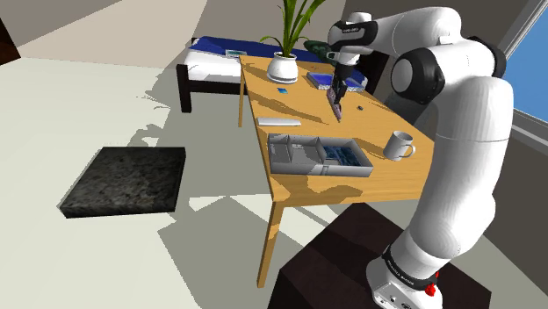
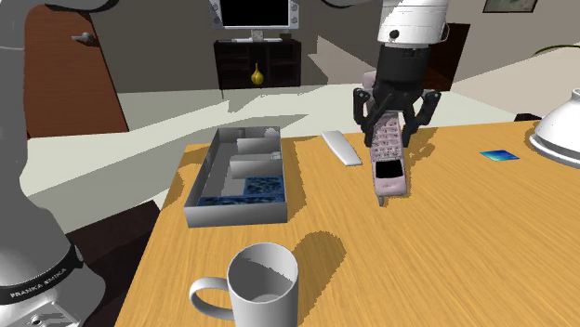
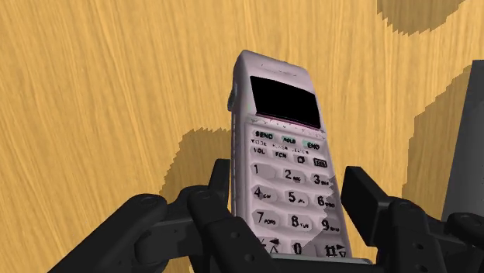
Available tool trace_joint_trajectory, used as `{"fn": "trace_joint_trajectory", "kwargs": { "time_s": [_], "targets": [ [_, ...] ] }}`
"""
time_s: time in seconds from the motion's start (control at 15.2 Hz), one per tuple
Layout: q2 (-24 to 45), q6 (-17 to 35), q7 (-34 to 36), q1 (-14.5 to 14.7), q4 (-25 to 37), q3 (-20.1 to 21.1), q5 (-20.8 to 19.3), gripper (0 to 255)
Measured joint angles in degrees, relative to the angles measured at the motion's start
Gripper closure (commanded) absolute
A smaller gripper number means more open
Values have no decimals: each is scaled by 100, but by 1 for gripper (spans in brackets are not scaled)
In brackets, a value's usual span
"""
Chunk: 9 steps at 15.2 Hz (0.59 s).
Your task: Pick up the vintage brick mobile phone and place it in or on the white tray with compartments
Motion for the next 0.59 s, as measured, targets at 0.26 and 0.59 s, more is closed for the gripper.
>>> {"fn": "trace_joint_trajectory", "kwargs": {
  "time_s": [0.26,0.59],
  "targets": [
    [-962,408,459,535,-1266,-1,-434,255],
    [-2067,738,1124,974,-2573,134,-978,255]
  ]
}}
